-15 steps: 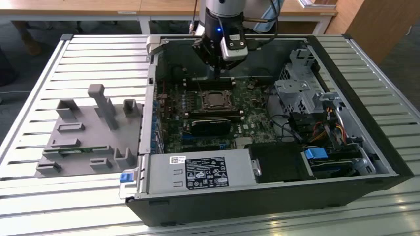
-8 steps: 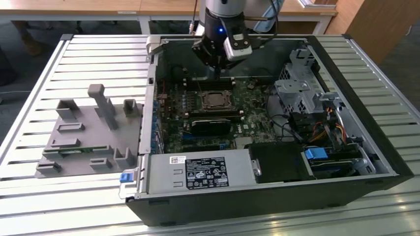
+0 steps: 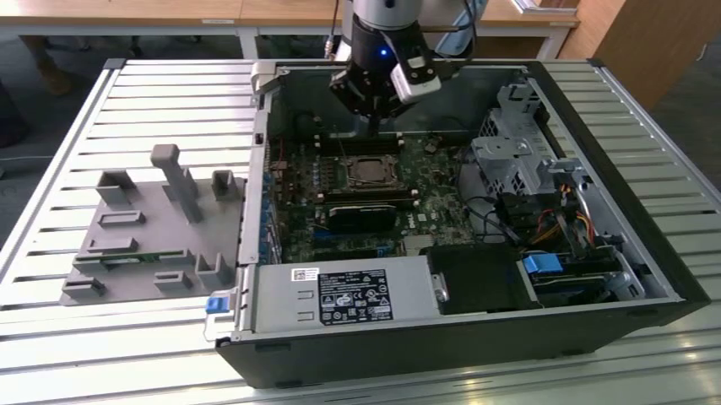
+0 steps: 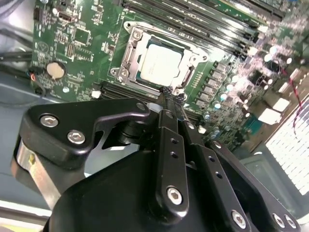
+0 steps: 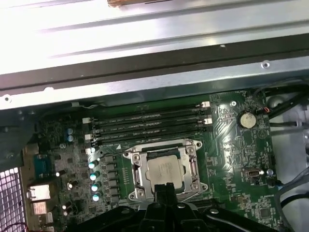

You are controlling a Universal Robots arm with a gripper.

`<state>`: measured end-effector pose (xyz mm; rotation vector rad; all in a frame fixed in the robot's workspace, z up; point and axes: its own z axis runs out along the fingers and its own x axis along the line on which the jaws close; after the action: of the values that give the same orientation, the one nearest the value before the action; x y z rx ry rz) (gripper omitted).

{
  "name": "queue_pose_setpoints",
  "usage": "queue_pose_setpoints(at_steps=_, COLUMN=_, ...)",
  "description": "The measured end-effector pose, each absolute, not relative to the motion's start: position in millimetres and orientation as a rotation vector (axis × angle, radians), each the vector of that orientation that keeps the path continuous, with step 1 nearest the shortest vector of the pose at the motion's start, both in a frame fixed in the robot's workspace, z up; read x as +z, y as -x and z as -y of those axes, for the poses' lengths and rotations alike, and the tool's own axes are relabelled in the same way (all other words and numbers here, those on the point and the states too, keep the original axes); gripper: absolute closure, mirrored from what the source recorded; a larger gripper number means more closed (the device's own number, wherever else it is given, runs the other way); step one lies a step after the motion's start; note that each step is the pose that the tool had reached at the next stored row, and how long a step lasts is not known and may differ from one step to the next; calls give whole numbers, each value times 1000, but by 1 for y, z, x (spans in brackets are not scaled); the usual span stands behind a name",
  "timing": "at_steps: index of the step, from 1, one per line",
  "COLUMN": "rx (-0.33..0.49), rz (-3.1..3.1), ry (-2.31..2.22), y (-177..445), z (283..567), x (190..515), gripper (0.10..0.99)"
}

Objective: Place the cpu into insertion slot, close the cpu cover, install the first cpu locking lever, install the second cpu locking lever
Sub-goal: 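Install the first cpu locking lever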

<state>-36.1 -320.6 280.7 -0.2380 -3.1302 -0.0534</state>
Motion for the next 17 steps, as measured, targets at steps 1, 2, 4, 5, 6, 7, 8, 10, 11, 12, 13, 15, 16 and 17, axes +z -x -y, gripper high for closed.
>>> queue_pose_setpoints(at_steps=1, rx=-54, rz=3133, ry=216, y=36, z=321, x=281, gripper=980)
queue_pose_setpoints(at_steps=2, rx=-54, rz=3136, ry=192, y=36, z=321, x=281, gripper=980)
queue_pose_setpoints(at_steps=4, rx=-55, rz=3142, ry=154, y=36, z=321, x=281, gripper=980)
queue_pose_setpoints(at_steps=5, rx=-55, rz=3145, ry=146, y=36, z=321, x=281, gripper=980)
queue_pose_setpoints(at_steps=6, rx=-56, rz=3147, ry=144, y=37, z=321, x=280, gripper=980)
queue_pose_setpoints(at_steps=7, rx=-57, rz=3150, ry=144, y=39, z=322, x=280, gripper=980)
queue_pose_setpoints(at_steps=8, rx=-58, rz=3153, ry=143, y=41, z=322, x=280, gripper=980)
queue_pose_setpoints(at_steps=10, rx=-60, rz=3163, ry=144, y=46, z=322, x=280, gripper=980)
queue_pose_setpoints(at_steps=11, rx=-61, rz=3168, ry=144, y=48, z=322, x=280, gripper=980)
queue_pose_setpoints(at_steps=12, rx=-63, rz=3170, ry=143, y=51, z=322, x=279, gripper=980)
queue_pose_setpoints(at_steps=13, rx=-71, rz=3171, ry=143, y=53, z=322, x=279, gripper=980)
queue_pose_setpoints(at_steps=15, rx=-106, rz=3170, ry=136, y=54, z=322, x=278, gripper=980)
queue_pose_setpoints(at_steps=16, rx=-129, rz=3168, ry=133, y=55, z=322, x=278, gripper=980)
queue_pose_setpoints(at_steps=17, rx=-148, rz=3167, ry=130, y=55, z=322, x=277, gripper=980)
